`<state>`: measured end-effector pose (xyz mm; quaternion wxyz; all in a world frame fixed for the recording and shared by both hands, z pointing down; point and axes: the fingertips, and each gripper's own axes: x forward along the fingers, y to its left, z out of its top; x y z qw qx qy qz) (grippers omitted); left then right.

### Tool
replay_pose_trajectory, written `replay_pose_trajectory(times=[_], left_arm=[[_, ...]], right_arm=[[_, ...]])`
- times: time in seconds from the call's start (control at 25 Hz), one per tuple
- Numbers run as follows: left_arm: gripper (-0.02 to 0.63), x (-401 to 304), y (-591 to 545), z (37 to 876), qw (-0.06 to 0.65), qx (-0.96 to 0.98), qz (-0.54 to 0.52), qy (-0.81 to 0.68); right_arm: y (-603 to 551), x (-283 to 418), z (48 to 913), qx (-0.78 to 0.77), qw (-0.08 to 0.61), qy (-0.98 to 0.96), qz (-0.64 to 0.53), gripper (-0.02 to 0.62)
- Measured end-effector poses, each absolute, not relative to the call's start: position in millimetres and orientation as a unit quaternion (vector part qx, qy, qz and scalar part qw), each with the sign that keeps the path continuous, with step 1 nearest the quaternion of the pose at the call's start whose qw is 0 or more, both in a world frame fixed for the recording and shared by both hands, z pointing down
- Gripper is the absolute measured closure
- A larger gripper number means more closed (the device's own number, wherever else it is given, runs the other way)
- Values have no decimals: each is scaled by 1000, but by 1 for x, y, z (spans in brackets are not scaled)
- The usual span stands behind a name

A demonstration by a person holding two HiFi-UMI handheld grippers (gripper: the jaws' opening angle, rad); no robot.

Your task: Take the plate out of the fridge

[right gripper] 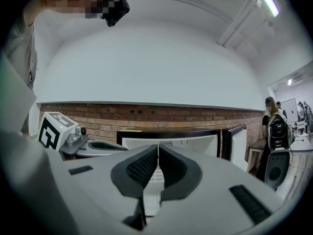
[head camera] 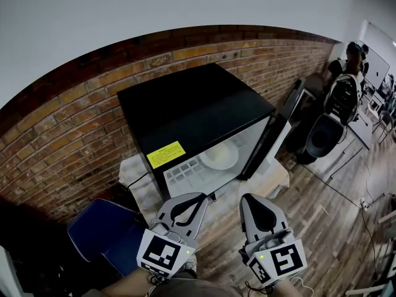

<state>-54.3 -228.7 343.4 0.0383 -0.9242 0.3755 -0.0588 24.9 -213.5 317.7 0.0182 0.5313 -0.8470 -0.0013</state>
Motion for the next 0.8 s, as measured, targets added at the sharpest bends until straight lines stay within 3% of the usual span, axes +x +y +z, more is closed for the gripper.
replay_pose_trajectory(times=[0.8], left_arm=[[588, -47, -257, 345, 41, -926, -59, 371]], right_arm=[[-250, 32, 324, 536, 24, -844, 9, 565]])
